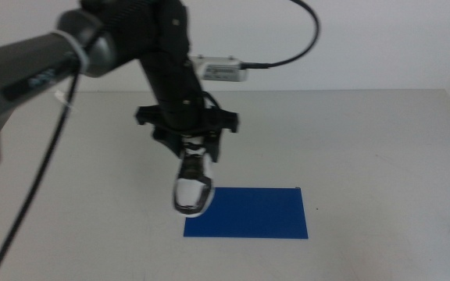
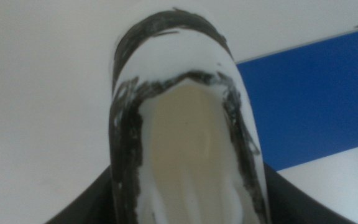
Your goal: Use one arm to grab the shoe from the table and place it on the mat.
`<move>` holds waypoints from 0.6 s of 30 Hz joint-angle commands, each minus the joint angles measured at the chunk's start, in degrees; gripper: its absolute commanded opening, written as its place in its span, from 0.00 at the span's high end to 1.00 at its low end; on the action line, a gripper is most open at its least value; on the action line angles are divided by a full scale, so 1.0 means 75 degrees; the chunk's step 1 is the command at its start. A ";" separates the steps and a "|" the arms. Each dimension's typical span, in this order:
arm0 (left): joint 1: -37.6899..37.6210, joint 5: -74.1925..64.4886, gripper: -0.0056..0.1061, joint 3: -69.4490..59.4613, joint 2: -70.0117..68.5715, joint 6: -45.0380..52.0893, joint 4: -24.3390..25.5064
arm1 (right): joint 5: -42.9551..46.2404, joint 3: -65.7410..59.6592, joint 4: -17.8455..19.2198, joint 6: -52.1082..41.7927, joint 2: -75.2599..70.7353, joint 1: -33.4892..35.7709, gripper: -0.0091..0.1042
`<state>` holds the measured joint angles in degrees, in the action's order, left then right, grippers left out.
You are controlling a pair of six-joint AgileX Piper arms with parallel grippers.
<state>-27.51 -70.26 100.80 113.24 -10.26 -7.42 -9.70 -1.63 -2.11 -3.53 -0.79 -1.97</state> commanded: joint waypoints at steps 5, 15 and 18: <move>-0.0639 -0.0703 0.82 0.0888 0.0183 -0.0548 -0.0418 | 0.0607 0.0073 0.0065 -0.0096 -0.0154 -0.0036 0.33; -0.0976 -0.0703 0.82 0.1015 0.0645 -0.0462 -0.0780 | 0.0607 0.0073 0.0065 -0.0096 -0.0154 -0.0036 0.33; -0.0976 -0.0703 0.82 0.1015 0.0645 0.0005 -0.0744 | 0.0607 0.0073 0.0065 -0.0096 -0.0154 -0.0036 0.33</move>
<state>-34.51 -70.29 106.38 121.79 -11.85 -11.96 -9.70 -1.63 -2.11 -3.53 -0.79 -1.97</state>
